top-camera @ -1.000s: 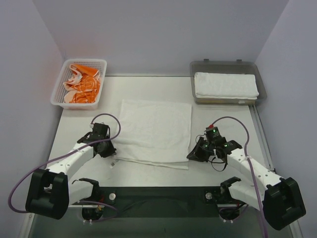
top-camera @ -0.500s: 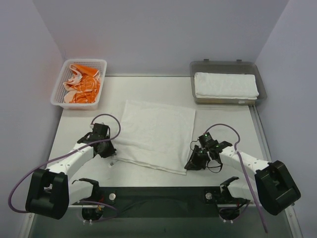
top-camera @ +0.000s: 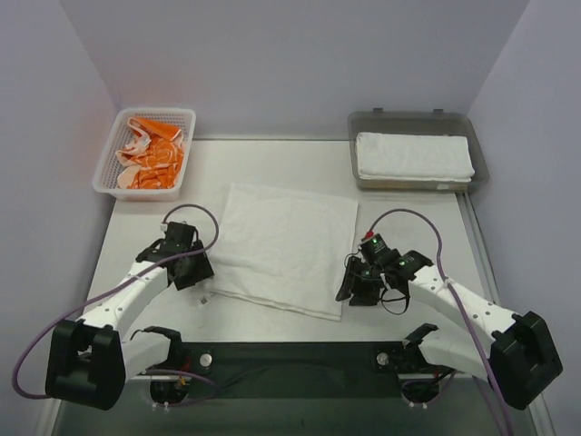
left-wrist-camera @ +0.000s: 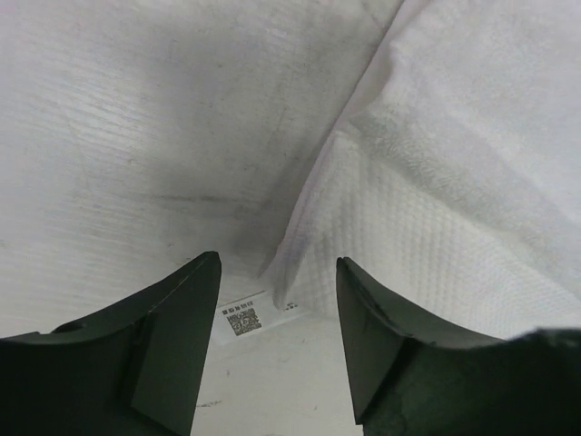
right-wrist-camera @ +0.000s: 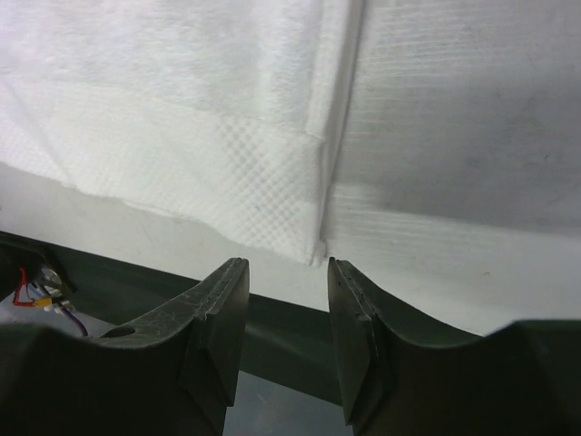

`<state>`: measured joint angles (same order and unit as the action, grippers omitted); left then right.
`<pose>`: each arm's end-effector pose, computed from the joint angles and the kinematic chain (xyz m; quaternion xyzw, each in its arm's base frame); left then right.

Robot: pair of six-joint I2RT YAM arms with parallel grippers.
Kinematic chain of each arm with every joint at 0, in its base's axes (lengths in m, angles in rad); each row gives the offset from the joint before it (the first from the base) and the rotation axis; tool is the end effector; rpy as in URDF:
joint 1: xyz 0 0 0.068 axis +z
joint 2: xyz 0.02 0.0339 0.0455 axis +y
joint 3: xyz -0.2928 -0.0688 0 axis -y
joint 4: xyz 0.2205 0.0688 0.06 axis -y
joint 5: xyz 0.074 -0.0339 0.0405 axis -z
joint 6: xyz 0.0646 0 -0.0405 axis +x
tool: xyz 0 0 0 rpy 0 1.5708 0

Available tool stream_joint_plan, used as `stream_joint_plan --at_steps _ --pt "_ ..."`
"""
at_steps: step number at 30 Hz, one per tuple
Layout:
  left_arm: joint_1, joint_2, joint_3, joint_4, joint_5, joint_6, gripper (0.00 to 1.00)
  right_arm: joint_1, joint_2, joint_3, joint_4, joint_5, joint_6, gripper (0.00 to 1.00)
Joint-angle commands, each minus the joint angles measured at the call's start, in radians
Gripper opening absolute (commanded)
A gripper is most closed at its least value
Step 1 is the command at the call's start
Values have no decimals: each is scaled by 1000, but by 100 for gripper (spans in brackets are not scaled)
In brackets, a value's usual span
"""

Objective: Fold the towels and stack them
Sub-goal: Fold the towel

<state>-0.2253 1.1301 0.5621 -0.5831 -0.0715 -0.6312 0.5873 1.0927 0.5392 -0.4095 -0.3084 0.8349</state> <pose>0.1664 -0.0334 0.1839 -0.2043 0.9559 -0.0547 0.2039 0.1405 0.1171 0.1973 0.0708 0.9413 0.3040 0.1284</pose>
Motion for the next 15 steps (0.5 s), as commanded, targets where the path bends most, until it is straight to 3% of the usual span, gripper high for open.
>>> stream_joint_plan --at_steps 1,6,11,15 --pt "6 -72 97 -70 -51 50 65 32 -46 88 -127 78 -37 40" --pt "-14 -147 170 -139 -30 65 65 55 -63 123 -124 109 -17 37" --pt "-111 -130 173 -112 -1 5 49 60 -1 104 -25 43 4 24" --pt "-160 -47 110 -17 27 -25 43 60 105 39 99 -26 21 22"
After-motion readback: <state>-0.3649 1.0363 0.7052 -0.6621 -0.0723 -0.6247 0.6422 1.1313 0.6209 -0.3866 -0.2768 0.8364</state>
